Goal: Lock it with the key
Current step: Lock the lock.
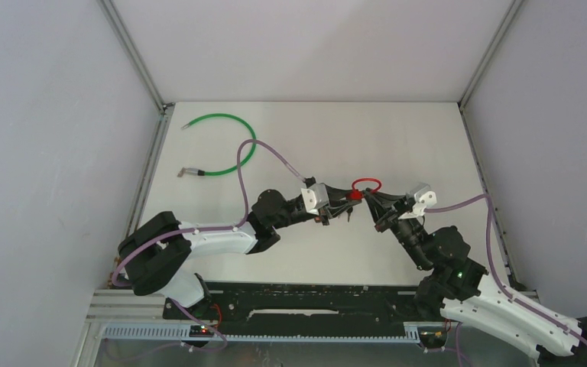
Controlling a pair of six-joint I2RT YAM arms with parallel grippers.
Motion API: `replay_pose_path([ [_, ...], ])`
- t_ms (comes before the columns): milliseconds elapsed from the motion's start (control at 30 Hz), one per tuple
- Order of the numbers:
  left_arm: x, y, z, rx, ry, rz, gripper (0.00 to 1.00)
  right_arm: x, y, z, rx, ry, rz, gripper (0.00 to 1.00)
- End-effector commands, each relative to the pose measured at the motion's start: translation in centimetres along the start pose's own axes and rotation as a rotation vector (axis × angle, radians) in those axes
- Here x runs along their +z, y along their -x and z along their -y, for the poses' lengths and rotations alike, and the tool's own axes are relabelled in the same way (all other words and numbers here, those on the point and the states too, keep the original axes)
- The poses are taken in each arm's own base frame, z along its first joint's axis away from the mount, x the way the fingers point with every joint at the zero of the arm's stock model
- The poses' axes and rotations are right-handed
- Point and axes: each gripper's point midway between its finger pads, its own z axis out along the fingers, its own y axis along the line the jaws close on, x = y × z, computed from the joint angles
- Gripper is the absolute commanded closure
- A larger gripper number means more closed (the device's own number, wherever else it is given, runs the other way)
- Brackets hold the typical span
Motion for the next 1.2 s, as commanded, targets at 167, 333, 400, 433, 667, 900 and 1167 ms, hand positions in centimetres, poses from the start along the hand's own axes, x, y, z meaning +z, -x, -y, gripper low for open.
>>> replay_pose_path([
  [167, 0.6, 4.4, 0.4, 0.062, -0.022, 0.143, 1.0, 0.1, -3.4, -0.4, -0.002, 0.011, -0.095, 1.0],
  [333, 0.6, 4.3, 0.4, 0.061, -0.02, 0.14, 1.0, 0.6, -3.3, -1.6, 0.015, 0.065, -0.088, 1.0],
  [400, 0.5, 4.3, 0.4, 0.061, -0.018, 0.141, 1.0, 0.6, -3.4, -2.0, 0.017, 0.088, -0.091, 1.0],
  [433, 0.5, 4.3, 0.3, 0.062, -0.017, 0.14, 1.0, 0.5, -3.5, -2.1, 0.017, 0.093, -0.093, 1.0],
  [667, 0.4, 4.4, 0.2, 0.065, -0.009, 0.145, 1.0, -0.1, -4.5, -1.0, 0.008, 0.043, -0.128, 1.0],
  [900, -0.1, 4.8, 0.0, 0.058, 0.017, 0.178, 1.0, -0.9, -7.3, -0.1, 0.03, -0.004, -0.172, 1.0],
  [1167, 0.1, 4.8, -0.1, 0.056, 0.013, 0.175, 1.0, -1.4, -9.9, -1.1, 0.043, 0.035, -0.22, 1.0],
])
